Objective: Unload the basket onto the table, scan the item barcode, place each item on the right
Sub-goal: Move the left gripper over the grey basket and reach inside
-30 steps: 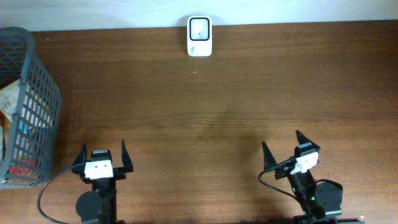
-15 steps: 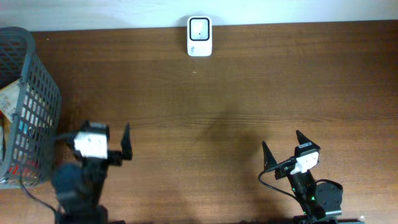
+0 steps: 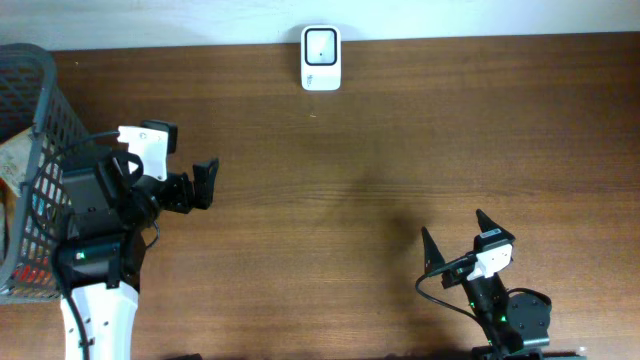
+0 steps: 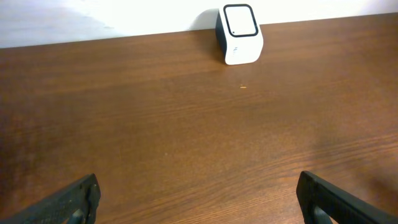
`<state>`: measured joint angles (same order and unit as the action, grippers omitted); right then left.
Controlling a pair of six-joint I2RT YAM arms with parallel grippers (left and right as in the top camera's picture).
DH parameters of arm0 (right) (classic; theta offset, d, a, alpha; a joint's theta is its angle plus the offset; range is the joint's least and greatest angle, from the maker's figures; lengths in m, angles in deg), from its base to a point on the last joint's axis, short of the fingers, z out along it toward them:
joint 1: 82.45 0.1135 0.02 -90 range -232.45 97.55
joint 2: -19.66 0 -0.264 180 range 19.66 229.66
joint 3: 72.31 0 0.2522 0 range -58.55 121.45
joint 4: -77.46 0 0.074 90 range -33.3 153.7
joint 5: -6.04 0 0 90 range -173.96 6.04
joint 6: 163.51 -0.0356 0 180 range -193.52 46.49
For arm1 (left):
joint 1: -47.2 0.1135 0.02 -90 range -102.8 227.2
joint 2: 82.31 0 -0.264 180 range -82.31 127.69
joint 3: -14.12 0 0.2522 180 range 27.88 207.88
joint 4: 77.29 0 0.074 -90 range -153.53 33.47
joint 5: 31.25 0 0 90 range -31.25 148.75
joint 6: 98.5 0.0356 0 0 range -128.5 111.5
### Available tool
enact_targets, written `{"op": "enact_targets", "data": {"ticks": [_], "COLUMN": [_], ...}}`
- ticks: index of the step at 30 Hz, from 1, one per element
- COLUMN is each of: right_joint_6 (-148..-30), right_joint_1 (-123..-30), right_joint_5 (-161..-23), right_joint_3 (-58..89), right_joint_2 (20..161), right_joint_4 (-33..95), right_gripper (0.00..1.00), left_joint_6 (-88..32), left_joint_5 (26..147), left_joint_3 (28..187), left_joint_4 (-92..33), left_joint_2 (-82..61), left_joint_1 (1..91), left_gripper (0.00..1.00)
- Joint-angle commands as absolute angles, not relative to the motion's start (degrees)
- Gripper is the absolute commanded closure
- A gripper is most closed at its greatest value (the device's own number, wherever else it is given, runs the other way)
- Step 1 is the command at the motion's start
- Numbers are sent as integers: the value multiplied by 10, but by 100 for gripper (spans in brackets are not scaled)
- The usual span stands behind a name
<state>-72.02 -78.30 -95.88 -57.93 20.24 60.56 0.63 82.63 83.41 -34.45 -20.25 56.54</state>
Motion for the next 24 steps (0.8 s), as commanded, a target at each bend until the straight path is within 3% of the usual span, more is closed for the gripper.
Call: {"op": "enact_targets", "data": {"ticks": [1,11,18,20,24], "right_joint_6": [-725,-725,-725,-725,-725], "right_joint_1": [-780,-780,-780,-780,-780], "right_joint_5": [-958,-958,-958,-958,-957], "right_joint_3": [-582,-582,-582,-582,-582], "right_joint_2": [199,199,199,199,199], "right_joint_4": [603,603,603,603,603], "right_gripper": [1,1,1,1,1], "left_joint_6": [-1,-79,-61,-54,-54], "left_joint_5": [844,700,612,600,573], "left_joint_3": [848,973,1232,1275,1302], "left_joint_4": [-357,-301,-123,-110,-117], "left_joint_2": [-193,-162,-21,-5,-4], "left_joint_1": [563,563,563,563,564], "left_gripper": [1,7,6,1,1]}}
